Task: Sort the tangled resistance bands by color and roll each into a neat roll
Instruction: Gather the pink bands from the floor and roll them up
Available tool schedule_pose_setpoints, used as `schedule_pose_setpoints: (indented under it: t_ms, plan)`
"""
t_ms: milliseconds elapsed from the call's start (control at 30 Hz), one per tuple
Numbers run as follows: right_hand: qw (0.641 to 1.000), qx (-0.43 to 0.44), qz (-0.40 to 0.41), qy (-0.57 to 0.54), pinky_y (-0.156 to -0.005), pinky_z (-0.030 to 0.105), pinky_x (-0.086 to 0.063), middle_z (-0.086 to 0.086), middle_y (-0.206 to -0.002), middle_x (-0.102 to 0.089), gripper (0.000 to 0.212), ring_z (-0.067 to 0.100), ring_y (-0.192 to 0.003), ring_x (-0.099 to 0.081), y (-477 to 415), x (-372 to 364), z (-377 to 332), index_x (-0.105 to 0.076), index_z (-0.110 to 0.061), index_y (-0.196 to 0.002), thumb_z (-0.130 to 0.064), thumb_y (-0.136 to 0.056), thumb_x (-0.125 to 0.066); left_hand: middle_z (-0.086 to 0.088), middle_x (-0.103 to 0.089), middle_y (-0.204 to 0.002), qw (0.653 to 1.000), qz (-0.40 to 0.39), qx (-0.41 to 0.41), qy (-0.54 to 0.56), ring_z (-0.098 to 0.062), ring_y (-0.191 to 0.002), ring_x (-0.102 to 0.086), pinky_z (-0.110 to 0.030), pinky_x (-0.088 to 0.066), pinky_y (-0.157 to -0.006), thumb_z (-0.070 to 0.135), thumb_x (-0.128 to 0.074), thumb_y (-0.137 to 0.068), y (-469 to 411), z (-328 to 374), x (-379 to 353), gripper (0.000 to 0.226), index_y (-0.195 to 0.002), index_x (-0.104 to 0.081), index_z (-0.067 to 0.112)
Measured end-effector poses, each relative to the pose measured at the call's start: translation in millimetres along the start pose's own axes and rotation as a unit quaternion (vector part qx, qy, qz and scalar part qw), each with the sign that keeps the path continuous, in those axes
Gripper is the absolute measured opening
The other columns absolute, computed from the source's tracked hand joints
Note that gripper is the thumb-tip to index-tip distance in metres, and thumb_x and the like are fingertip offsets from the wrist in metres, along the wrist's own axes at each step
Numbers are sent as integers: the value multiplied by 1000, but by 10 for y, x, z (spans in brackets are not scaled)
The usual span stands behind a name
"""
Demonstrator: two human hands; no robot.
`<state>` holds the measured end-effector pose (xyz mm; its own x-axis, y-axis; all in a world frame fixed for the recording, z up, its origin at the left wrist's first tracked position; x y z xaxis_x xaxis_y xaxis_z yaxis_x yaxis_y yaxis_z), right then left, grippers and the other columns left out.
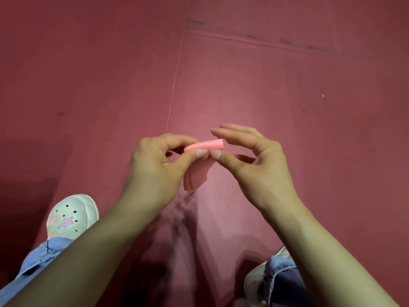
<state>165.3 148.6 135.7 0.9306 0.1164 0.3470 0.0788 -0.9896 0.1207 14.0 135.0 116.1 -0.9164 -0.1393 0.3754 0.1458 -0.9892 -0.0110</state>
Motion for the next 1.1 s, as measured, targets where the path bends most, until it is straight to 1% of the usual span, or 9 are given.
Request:
schedule_pose_setpoints:
  t_ms: [133,267,433,533,667,833,933,1033,1100]
  plan:
    - [999,22,-14,39,-97,14,-42,-21,-110,-68,36,-11,-110,-55,14,-22,-6,-69,-37,-108,-14,-81,-73,16,-73,-77,1000,-20,6,7,-1,-77,-66,-17,-48,-73,17,-76,-79,-40,-23,56,17,-81,-73,34]
    - [999,-18,10,-26,-87,22,-49,-7,-80,-72,24,4,-84,-66,-6,-9,-7,-73,-26,-91,-5,-79,-73,4,-72,-70,995,-10,30,96,-10,-73,-67,-27,-49,-77,18,-81,-73,-32,-20,45,25,-94,-71,28]
    - [979,-83,23,-183,-66,20,-46,4,-62,-58,24,14,-63,-51,-2,32,6,-64,-12,-101,1,-80,-68,2,-75,-75,983,-23,53,173,-12,-73,-69,-26,-52,-76,23,-81,-65,-30,-12,30,37,-99,-65,22]
    - [968,-121,28,-218,-72,28,-49,1,-67,-65,27,10,-64,-58,-5,39,2,-58,-16,-103,-3,-81,-68,4,-73,-76,987,-45,21,151,-9,-75,-67,-22,-53,-76,1,-80,-69,-29,11,10,43,-102,-66,24]
    - [955,-167,22,-242,-54,23,-46,-7,-59,-65,24,5,-50,-56,-13,35,6,-58,-16,-104,-10,-82,-68,7,-71,-84,997,-34,-33,68,-9,-83,-67,-32,-54,-85,1,-80,-70,-5,40,-5,42,-98,-69,32]
    - [952,-169,14,-256,-58,21,-50,-5,-64,-66,26,6,-56,-59,-20,27,14,-64,-16,-106,-17,-81,-71,9,-70,-93,997,-14,-60,39,-9,-90,-66,-35,-55,-83,19,-74,-72,-7,66,7,25,-91,-70,34]
    - [966,-130,16,-223,-68,20,-51,-4,-69,-69,20,6,-64,-61,-14,30,13,-67,-16,-102,-23,-83,-70,9,-73,-84,998,-18,-41,54,-10,-82,-68,-26,-54,-82,8,-77,-76,-9,51,2,25,-88,-72,29]
    - [975,-88,3,-203,-59,14,-50,-3,-78,-70,21,0,-64,-65,14,5,-29,-70,-9,-98,-22,-82,-72,7,-74,-81,998,-19,-26,59,-7,-78,-68,-17,-52,-78,5,-74,-79,-6,33,-12,22,-87,-73,26]
    - [993,-64,-4,-98,-76,21,-53,-7,-97,-70,30,-1,-87,-65,20,-15,-19,-71,-16,-104,-23,-75,-78,7,-73,-78,997,-2,-5,73,-2,-73,-65,-13,-49,-73,7,-73,-80,-17,12,1,20,-86,-72,27]
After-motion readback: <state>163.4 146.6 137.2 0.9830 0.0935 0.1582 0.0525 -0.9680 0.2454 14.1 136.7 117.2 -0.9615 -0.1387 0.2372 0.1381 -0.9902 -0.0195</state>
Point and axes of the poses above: each hand's wrist, its own y-axis away from the middle knuckle, its own x-axis out of the back of the hand, z = x × y, the point moved 1 cm from there along -y, towards the middle knuckle
